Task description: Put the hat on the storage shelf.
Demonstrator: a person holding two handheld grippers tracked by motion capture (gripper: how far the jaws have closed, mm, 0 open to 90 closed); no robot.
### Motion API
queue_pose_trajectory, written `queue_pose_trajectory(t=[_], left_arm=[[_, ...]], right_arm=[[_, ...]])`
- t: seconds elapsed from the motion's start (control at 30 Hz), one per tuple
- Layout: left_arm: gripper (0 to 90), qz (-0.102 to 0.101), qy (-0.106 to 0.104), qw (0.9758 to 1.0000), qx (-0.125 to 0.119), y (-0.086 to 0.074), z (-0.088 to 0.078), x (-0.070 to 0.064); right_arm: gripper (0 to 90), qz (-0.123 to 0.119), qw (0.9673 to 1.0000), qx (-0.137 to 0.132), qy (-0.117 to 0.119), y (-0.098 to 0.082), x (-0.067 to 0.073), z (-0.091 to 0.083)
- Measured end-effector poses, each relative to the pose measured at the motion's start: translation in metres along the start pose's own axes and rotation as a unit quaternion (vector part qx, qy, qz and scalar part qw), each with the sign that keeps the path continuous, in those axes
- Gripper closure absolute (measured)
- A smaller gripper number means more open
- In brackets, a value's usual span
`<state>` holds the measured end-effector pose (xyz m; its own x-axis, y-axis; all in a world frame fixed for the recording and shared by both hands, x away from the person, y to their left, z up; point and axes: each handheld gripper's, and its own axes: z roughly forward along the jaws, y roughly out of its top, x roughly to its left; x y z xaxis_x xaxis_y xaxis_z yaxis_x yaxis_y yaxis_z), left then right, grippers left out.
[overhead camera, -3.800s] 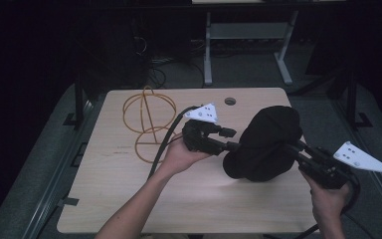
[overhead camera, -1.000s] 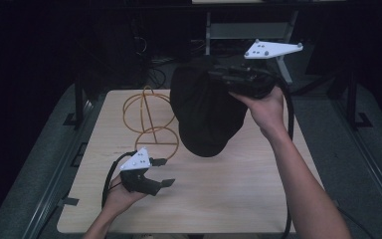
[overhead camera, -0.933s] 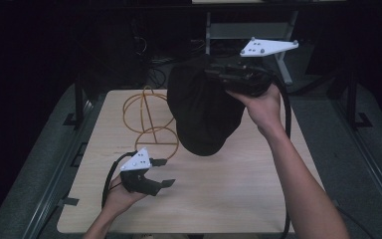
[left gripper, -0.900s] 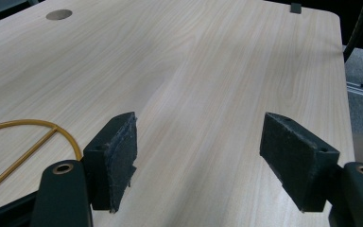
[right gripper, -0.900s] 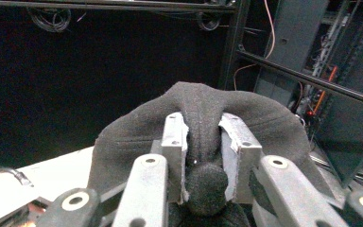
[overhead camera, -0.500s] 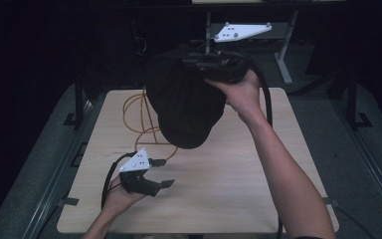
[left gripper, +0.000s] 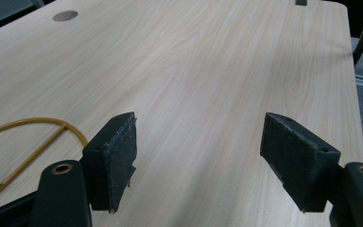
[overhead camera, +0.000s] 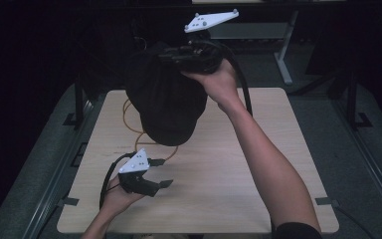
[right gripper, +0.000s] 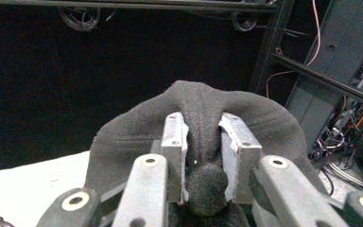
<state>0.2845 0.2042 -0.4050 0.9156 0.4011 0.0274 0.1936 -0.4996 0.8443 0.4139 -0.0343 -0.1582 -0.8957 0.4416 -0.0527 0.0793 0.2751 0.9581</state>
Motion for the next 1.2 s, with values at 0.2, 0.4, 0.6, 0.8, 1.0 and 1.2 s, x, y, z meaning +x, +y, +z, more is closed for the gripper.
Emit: queue_pose_trajectory(t=[0.2,0.4,0.6,0.8,1.0,1.2], left_arm=[[27.2,0.006,-0.005,1.0,0.002,0.0,0.002,-0.001],[27.0,0.008,-0.011,0.9999,0.004,0.0,0.003,-0.002],[27.0,0.014,-0.012,0.9998,0.007,0.0,0.004,-0.002],[27.0,0.015,-0.011,0.9998,0.002,0.001,0.003,-0.003],[27.0,0.022,-0.014,0.9997,0.004,0.002,0.003,-0.003],[26.9,0.025,-0.02,0.9995,0.001,0.003,0.006,-0.006]], right_arm=[[73.0,-0.002,0.9999,0.013,0.009,0.007,-0.001,0.017],[73.0,-0.009,0.9991,0.038,0.014,0.011,-0.001,0.034],[73.0,-0.001,0.9982,0.055,0.024,0.012,-0.004,0.055],[72.9,0.0,0.9961,0.081,0.036,0.01,-0.005,0.078],[72.9,0.015,0.9933,0.104,0.046,0.005,-0.006,0.102],[72.8,0.016,0.9896,0.134,0.049,-0.001,-0.004,0.121]])
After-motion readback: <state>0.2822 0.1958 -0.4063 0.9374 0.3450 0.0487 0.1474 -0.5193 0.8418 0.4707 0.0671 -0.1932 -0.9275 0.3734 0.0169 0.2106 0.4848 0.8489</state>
